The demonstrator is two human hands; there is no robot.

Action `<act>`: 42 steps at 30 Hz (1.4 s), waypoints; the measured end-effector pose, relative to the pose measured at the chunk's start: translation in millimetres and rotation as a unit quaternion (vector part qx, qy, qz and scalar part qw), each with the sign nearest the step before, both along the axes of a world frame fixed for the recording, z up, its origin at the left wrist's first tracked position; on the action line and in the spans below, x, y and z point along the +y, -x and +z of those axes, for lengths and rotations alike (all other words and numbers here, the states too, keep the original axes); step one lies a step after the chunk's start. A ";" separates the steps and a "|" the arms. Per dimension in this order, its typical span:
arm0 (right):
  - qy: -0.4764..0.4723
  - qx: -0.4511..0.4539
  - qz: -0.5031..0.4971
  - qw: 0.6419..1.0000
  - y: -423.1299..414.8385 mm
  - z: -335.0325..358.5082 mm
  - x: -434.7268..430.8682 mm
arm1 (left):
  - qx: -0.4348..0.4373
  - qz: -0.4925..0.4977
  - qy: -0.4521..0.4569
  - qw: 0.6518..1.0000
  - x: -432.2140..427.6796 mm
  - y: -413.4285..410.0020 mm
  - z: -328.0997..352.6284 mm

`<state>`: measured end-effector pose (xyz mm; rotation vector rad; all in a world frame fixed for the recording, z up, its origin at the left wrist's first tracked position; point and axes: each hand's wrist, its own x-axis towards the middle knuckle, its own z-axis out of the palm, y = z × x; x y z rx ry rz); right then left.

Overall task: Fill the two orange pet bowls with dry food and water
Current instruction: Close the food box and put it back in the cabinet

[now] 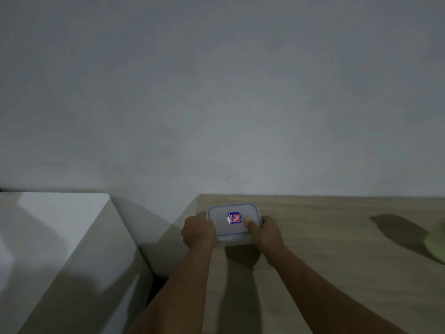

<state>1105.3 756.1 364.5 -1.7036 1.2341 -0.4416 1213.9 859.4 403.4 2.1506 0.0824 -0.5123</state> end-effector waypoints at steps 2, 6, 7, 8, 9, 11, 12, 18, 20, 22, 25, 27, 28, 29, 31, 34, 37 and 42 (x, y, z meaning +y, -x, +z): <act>0.001 -0.009 -0.031 0.999 4.0 -0.6 5.3 | 0.002 -0.022 0.030 0.999 5.8 7.4 -5.3; -0.027 -0.042 -0.070 0.996 16.2 -2.5 20.3 | 0.001 -0.042 0.119 0.992 25.8 31.4 -18.1; -0.034 -0.052 -0.072 0.995 19.8 -1.9 24.3 | 0.008 -0.041 0.137 0.990 30.2 36.3 -20.6; -0.045 -0.063 -0.079 0.994 22.8 -2.4 27.0 | 0.015 -0.043 0.154 0.987 32.6 40.5 -23.7; -0.058 -0.073 -0.091 0.992 25.1 -2.9 28.5 | 0.023 -0.047 0.172 0.984 33.9 43.2 -27.2; -0.080 -0.084 -0.107 0.987 33.0 -1.9 31.9 | 0.052 -0.049 0.203 0.977 37.0 49.7 -29.1; -0.086 -0.092 -0.108 0.986 41.4 1.9 35.5 | 0.067 -0.050 0.226 0.971 42.8 60.0 -20.0; -0.114 -0.157 -0.090 0.977 91.7 42.0 59.8 | 0.078 -0.029 0.325 0.942 71.0 112.7 10.7; -0.138 -0.179 -0.081 0.971 119.7 51.1 72.9 | 0.076 -0.025 0.322 0.943 83.9 141.8 17.3; -0.151 -0.190 -0.076 0.967 149.3 56.2 86.8 | 0.064 -0.012 0.322 0.944 96.9 174.1 22.1; -0.153 -0.185 -0.077 0.968 200.5 57.9 109.3 | 0.065 0.006 0.324 0.944 118.7 224.8 19.7; -0.156 -0.174 -0.080 0.969 234.3 56.1 125.1 | 0.082 0.008 0.319 0.944 134.8 258.3 11.7; -0.163 -0.167 -0.083 0.969 251.5 53.0 133.8 | 0.093 0.007 0.314 0.945 144.1 274.9 6.6; -0.171 -0.161 -0.086 0.968 265.2 48.3 140.9 | 0.101 0.007 0.312 0.945 152.0 287.9 0.2; -0.188 -0.147 -0.089 0.967 288.9 38.9 153.5 | 0.107 0.010 0.303 0.947 164.9 309.2 -11.1; -0.226 -0.149 -0.097 0.958 313.6 16.9 170.9 | 0.127 0.023 0.279 0.952 182.8 331.6 -29.4; -0.263 -0.129 -0.094 0.952 331.5 -8.6 191.1 | 0.140 0.024 0.247 0.959 201.8 345.0 -53.2; -0.267 -0.096 -0.113 0.952 340.2 -49.9 215.7 | 0.169 0.039 0.243 0.954 221.8 354.4 -91.1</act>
